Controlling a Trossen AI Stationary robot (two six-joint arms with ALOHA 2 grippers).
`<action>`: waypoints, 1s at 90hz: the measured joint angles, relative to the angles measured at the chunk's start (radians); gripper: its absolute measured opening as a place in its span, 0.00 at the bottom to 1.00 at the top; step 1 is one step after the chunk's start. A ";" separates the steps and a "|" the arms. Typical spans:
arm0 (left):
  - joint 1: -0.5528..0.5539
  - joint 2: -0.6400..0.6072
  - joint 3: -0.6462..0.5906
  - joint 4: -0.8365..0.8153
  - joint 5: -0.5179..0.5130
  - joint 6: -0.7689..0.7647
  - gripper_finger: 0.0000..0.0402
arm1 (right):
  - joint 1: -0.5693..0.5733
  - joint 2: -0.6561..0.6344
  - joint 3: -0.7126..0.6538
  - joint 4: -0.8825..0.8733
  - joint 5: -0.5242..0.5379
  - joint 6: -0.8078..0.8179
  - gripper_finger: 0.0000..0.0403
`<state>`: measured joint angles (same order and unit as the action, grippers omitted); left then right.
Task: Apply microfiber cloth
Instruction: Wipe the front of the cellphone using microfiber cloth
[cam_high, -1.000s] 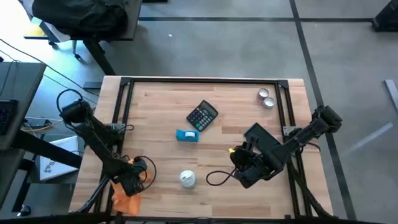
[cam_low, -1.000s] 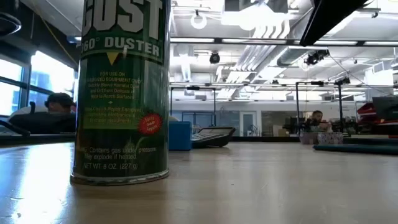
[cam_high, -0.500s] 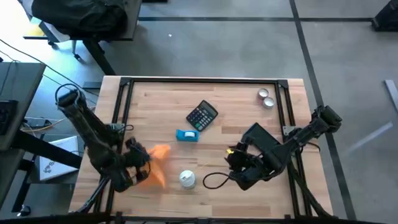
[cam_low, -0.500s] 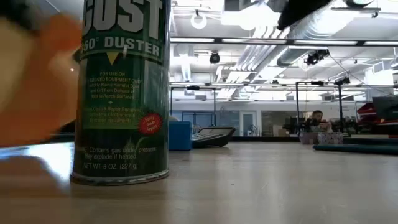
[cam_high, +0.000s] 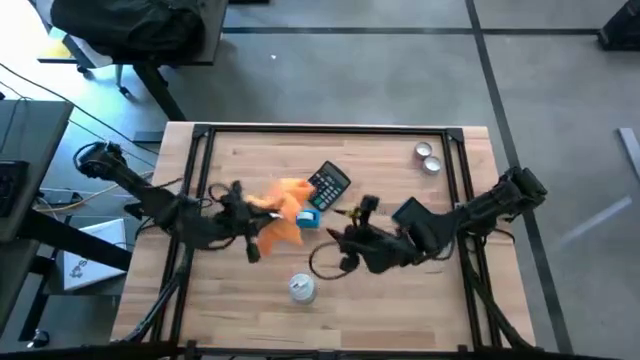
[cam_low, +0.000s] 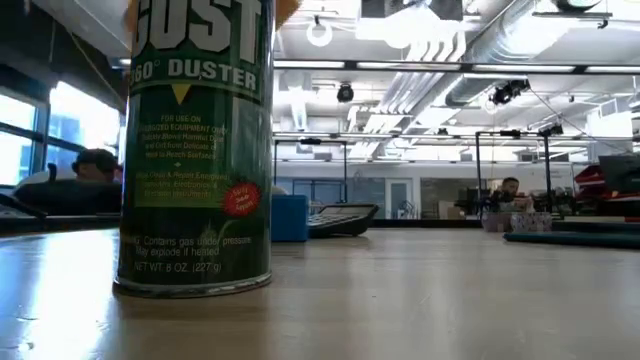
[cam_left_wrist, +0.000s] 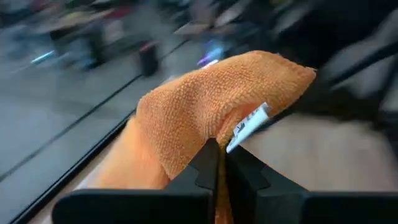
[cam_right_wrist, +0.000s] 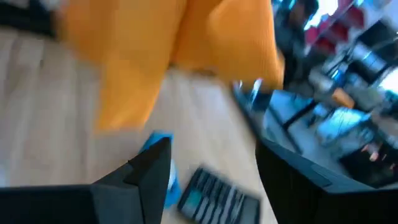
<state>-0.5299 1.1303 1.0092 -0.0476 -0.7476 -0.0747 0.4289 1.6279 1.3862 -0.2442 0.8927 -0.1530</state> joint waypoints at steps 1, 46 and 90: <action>0.007 0.002 0.000 0.021 0.019 0.015 0.00 | -0.003 0.000 0.003 0.009 -0.007 -0.009 0.50; 0.221 0.174 0.000 0.401 0.501 0.200 0.00 | -0.049 0.000 0.039 0.194 -0.289 -0.058 0.38; 0.261 0.082 0.000 0.330 0.460 0.232 0.22 | -0.071 -0.084 0.039 -0.032 -0.168 -0.018 0.00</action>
<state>-0.2684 1.2126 1.0092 0.2822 -0.2874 0.1574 0.3580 1.5440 1.4254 -0.2764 0.7243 -0.1714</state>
